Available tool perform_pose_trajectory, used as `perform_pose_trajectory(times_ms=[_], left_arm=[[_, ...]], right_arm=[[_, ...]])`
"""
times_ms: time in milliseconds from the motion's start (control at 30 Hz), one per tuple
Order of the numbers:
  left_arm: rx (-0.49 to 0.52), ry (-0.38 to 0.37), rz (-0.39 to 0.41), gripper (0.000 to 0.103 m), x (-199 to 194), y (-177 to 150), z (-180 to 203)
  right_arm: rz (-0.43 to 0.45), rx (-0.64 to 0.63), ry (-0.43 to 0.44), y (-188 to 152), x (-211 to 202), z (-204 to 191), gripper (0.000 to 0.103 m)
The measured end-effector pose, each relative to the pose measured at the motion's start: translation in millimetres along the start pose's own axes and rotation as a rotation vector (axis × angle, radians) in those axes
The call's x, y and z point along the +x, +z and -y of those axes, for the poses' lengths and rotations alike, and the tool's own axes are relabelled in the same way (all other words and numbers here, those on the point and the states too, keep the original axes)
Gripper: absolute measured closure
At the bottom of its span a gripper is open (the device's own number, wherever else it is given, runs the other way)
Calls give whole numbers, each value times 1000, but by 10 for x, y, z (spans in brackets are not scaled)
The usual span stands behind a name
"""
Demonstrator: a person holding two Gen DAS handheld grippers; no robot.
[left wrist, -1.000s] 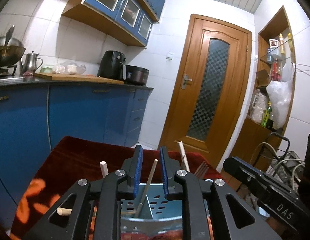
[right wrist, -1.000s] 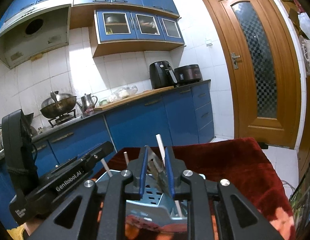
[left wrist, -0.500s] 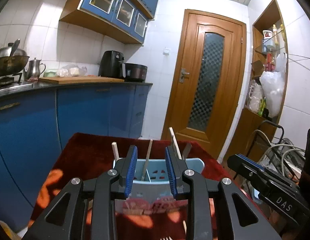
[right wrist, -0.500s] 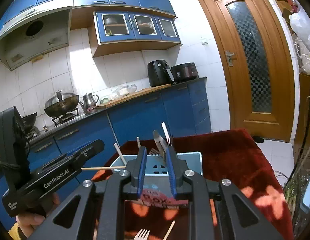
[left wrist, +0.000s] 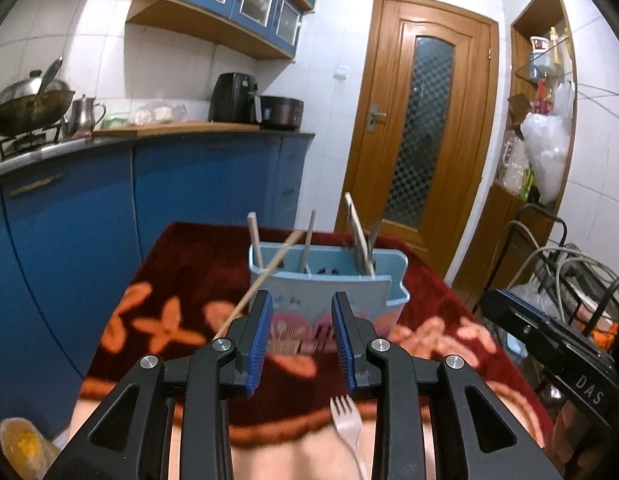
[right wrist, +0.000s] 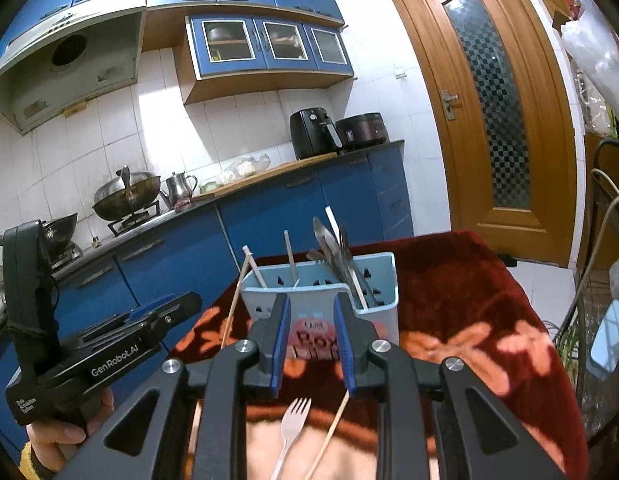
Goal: Organize utensils
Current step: 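Move both tools back over the remaining utensils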
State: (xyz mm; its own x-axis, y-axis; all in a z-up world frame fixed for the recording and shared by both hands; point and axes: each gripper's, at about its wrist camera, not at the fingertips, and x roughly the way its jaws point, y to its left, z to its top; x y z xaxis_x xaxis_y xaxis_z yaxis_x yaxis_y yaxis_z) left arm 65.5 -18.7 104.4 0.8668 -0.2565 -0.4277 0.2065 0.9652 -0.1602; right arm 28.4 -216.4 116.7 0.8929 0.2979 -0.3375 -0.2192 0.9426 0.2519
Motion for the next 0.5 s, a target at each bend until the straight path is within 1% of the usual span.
perform_pose_trajectory(times_ms=[300,500], left_arm=[[-2,1,-75,71,-70,-245,-7],[-11,-15,-159,71,15,-424,15]], right_arm=[[-39,16,-17,-271,-134,33,75],[-66,38,-39,-417,-185,124,75]])
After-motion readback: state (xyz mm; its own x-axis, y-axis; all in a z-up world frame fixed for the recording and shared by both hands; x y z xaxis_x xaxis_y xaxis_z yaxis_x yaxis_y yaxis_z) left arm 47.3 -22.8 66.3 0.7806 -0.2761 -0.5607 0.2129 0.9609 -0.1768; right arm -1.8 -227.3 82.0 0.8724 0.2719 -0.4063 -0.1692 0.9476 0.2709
